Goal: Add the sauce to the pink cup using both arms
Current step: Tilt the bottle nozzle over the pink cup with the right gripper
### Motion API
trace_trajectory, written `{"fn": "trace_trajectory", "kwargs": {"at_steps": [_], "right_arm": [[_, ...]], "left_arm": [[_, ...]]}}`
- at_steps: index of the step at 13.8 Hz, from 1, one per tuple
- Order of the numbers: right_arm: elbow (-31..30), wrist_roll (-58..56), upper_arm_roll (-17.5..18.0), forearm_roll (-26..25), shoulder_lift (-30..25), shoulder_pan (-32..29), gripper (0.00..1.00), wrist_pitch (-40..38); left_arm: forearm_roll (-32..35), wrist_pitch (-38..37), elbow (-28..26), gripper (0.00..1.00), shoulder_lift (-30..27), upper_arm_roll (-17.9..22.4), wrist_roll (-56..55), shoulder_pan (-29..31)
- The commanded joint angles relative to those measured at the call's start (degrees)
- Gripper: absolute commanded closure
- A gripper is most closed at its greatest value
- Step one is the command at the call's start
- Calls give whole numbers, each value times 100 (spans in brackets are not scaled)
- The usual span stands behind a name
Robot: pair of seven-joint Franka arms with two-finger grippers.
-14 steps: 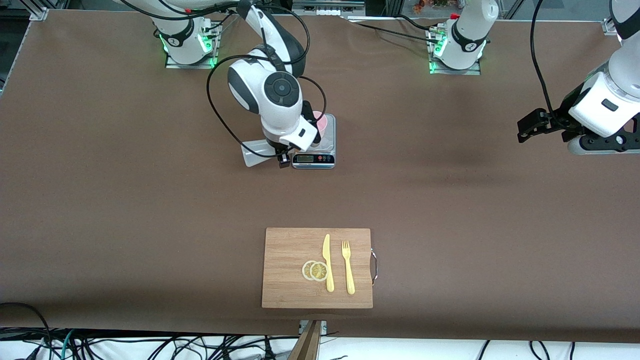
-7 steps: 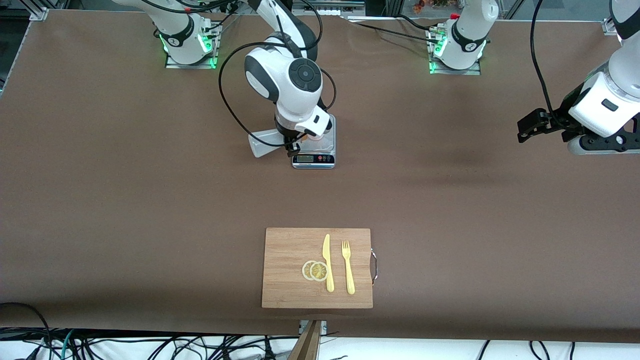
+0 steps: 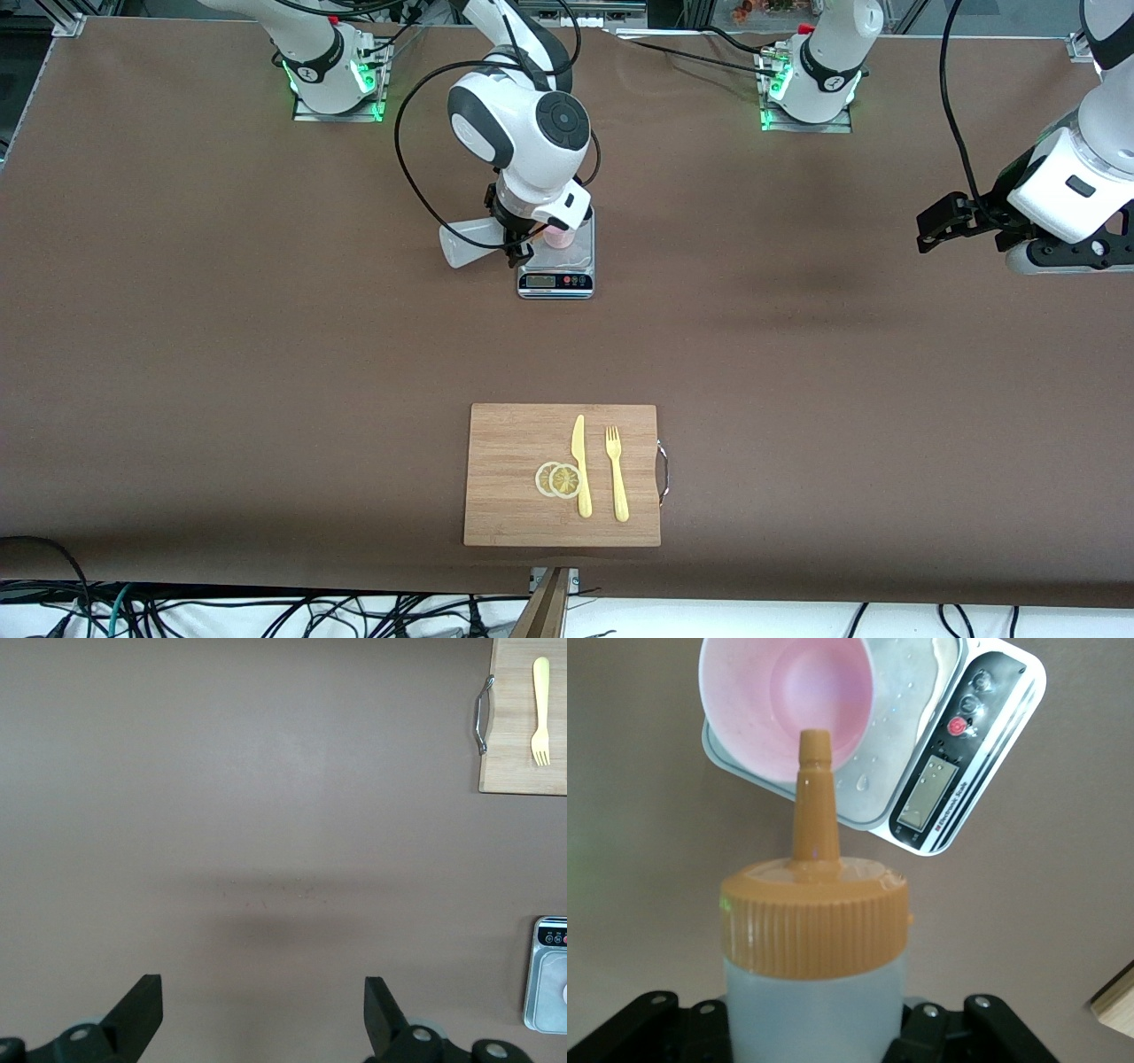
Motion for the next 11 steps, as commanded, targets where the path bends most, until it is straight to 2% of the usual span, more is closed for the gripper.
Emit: {"fn": "trace_trajectory", "kwargs": {"at_steps": [1, 6, 11], "right_arm": [[95, 81, -57, -152, 47, 98, 100, -164], [104, 335, -57, -424, 153, 168, 100, -243], [104, 397, -57, -442, 179, 195, 100, -260]], "left_arm": [[-34, -56, 164, 0, 80, -26, 13, 29], [-34, -56, 164, 0, 80, -26, 13, 29], [-34, -56, 164, 0, 89, -26, 13, 29]]}}
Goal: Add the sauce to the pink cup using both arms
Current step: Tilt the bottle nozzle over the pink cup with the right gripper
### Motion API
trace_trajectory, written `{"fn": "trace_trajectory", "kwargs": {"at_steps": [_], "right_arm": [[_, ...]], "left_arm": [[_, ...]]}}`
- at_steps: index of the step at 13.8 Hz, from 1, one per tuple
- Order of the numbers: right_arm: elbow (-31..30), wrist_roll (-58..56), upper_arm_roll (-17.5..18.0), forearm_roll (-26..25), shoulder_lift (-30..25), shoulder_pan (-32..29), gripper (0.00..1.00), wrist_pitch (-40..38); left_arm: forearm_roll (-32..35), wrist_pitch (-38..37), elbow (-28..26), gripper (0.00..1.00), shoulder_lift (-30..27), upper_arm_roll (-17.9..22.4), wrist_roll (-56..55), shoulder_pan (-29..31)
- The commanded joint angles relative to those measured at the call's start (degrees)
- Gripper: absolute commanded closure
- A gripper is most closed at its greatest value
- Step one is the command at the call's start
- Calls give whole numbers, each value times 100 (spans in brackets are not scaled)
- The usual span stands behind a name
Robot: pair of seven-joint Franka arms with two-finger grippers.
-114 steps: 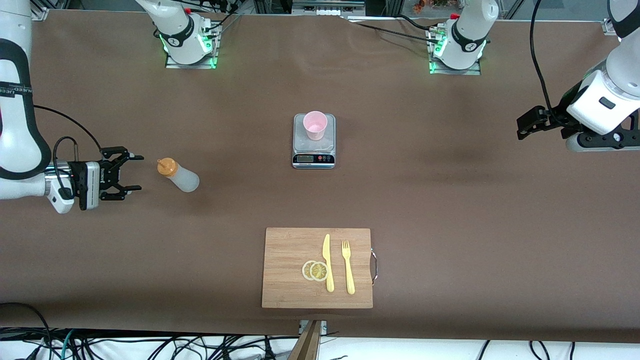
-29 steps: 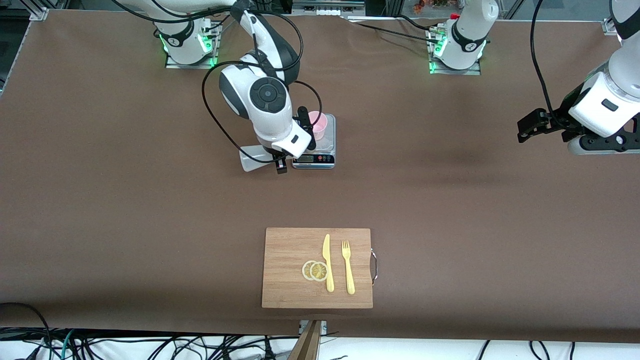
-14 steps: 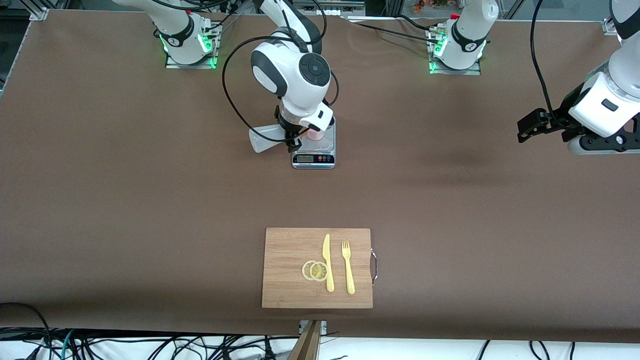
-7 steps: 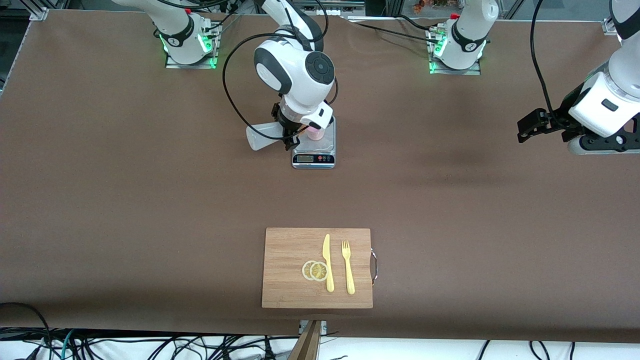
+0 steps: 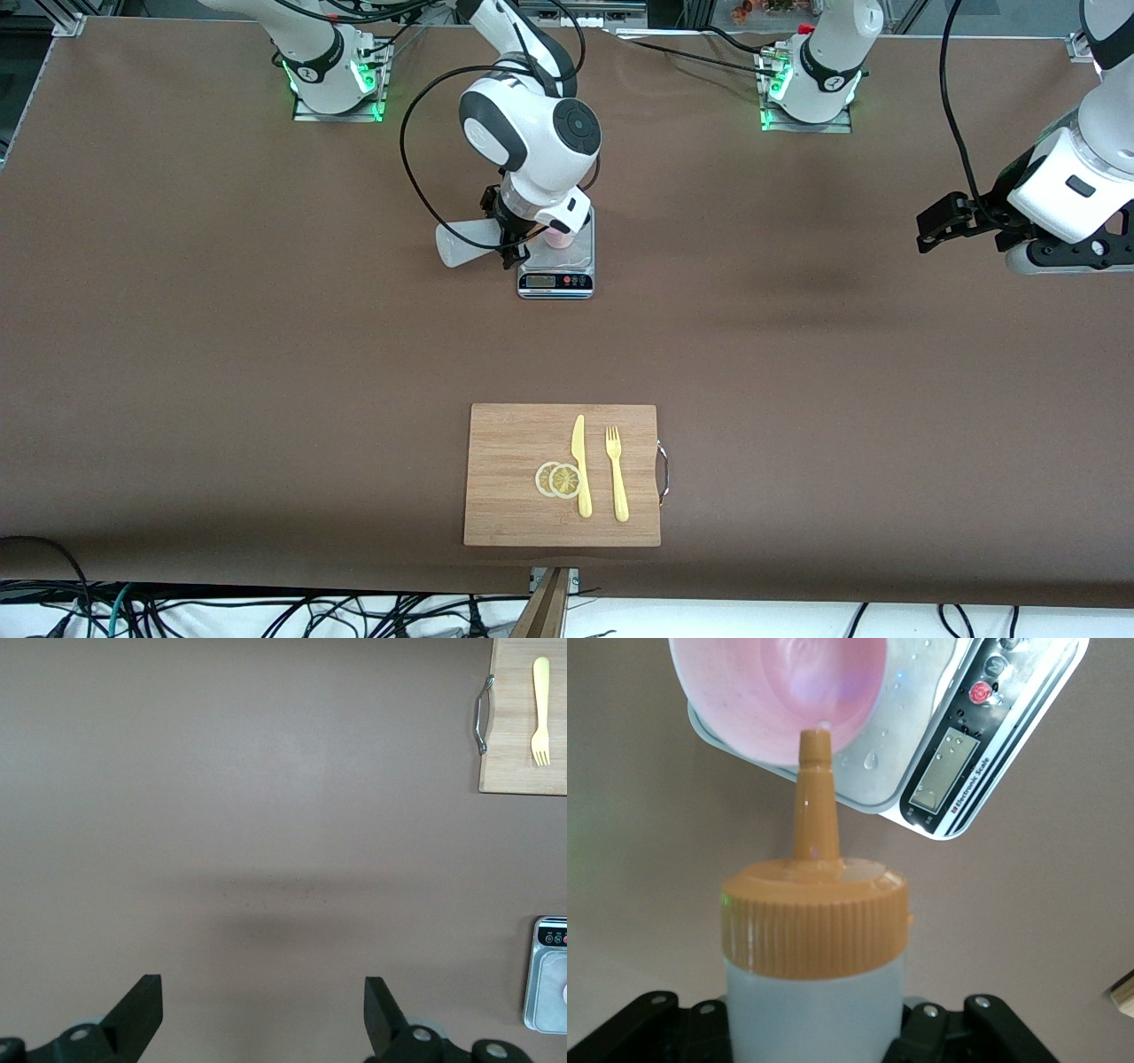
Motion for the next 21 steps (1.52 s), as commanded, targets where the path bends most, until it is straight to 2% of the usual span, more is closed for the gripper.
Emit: {"fn": "trace_trajectory", "kwargs": {"at_steps": [1, 9, 13, 21], "right_arm": [[104, 97, -49, -85, 6, 100, 100, -137], [96, -272, -66, 38, -143, -23, 100, -137], [96, -693, -75, 564, -266, -295, 100, 12], [78, -2300, -110, 2066, -460, -1287, 100, 548]], "left_arm": [[-34, -56, 164, 0, 89, -26, 13, 29], [-34, -56, 164, 0, 89, -26, 13, 29], [-34, -56, 164, 0, 89, -26, 22, 29], [-34, -83, 164, 0, 89, -26, 4, 29]]}}
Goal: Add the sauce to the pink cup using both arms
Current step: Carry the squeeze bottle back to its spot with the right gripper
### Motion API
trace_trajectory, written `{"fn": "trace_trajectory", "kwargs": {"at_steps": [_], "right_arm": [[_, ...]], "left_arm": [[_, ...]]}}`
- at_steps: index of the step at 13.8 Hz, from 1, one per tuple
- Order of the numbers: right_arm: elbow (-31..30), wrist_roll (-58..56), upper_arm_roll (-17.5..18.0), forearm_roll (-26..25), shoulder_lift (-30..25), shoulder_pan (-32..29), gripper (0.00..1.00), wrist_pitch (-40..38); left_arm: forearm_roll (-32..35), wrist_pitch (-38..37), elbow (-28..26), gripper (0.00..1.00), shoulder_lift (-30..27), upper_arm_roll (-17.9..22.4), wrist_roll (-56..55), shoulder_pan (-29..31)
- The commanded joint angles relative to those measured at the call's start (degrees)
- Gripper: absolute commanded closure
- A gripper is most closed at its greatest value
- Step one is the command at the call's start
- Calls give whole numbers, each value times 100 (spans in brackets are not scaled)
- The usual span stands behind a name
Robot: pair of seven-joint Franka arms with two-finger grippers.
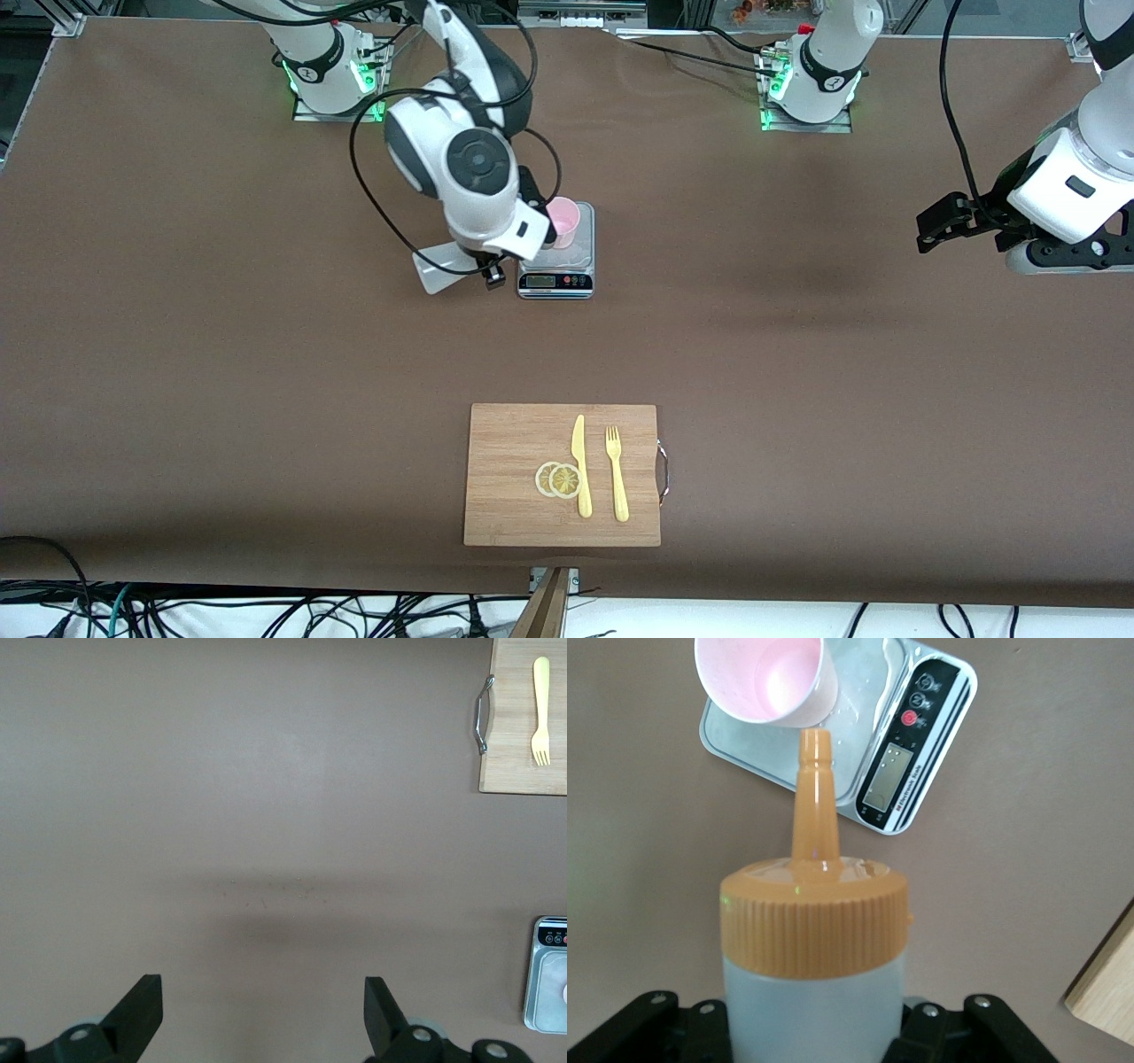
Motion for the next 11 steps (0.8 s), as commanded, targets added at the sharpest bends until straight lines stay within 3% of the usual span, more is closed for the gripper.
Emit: {"fn": "trace_trajectory", "kwargs": {"at_steps": [1, 11], "right_arm": [[-44, -575, 28, 492, -104, -342, 100, 158], [-35, -2797, 28, 3232, -8, -2178, 100, 273]], "left_arm": [[-34, -91, 164, 0, 87, -26, 4, 29], [-34, -91, 164, 0, 87, -26, 13, 29]]}}
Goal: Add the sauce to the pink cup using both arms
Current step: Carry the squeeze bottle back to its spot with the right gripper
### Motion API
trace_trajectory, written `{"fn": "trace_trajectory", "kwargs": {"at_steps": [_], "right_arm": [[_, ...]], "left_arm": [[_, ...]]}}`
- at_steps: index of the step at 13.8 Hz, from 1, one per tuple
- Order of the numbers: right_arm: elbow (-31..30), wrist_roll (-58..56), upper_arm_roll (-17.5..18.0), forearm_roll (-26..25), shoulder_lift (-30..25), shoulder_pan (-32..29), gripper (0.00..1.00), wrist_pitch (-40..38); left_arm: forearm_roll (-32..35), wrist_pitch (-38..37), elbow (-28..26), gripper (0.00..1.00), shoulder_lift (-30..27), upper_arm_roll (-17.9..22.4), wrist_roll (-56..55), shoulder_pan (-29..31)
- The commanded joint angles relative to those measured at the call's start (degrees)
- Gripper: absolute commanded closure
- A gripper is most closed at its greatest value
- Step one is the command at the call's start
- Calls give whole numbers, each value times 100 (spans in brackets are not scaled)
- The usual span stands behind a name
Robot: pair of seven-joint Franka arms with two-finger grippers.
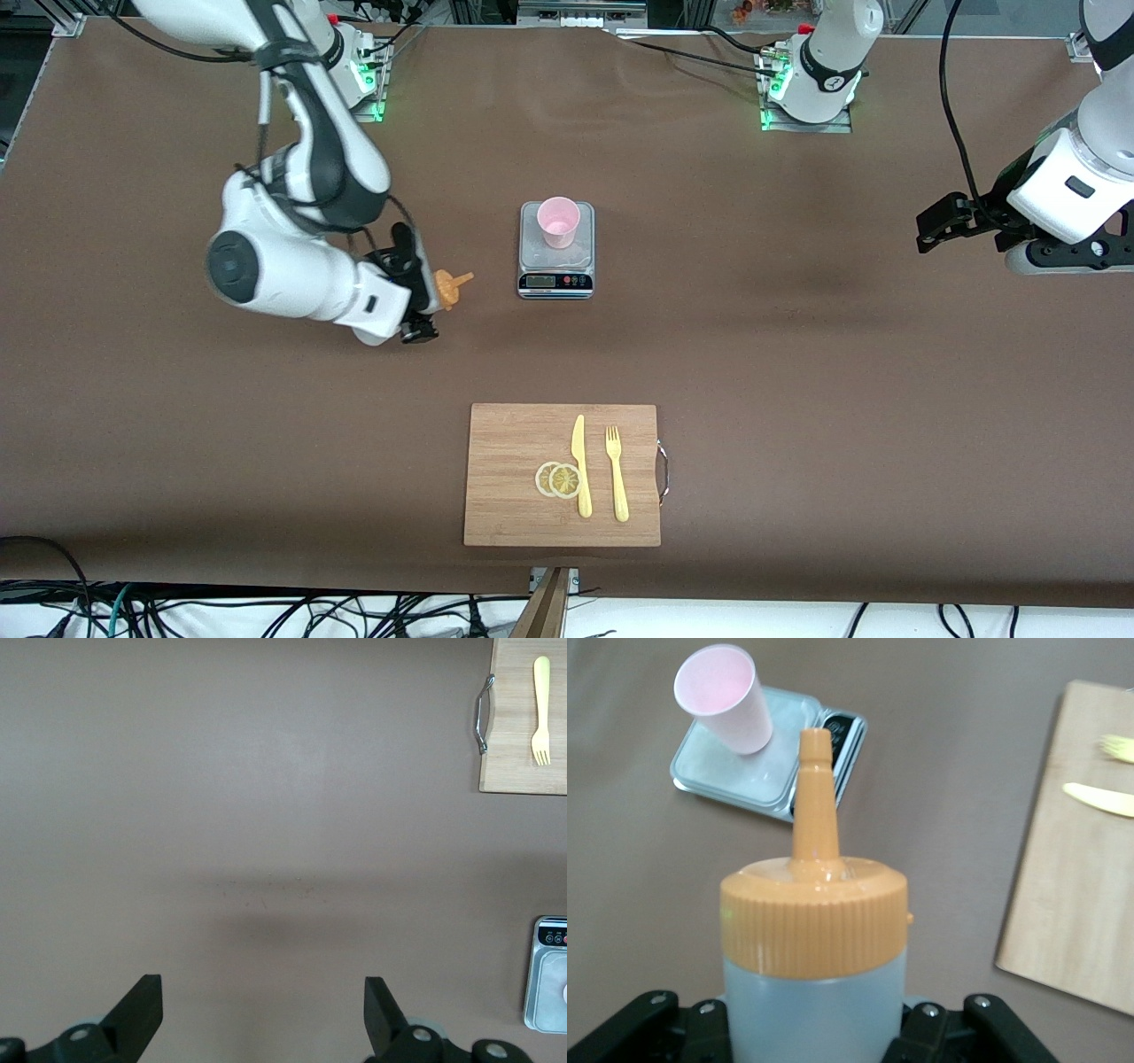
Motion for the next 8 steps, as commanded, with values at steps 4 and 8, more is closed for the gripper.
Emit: {"fn": "trace_trajectory", "kwargs": {"at_steps": [4, 8], "right_arm": [[-77, -1497, 93, 1402, 141, -1056, 100, -251], [-95, -2640, 93, 2238, 474, -1821, 100, -1041]], "left_arm": [[-43, -80, 163, 0, 83, -26, 13, 29], [-43, -89, 155, 0, 83, -26, 13, 29]]}}
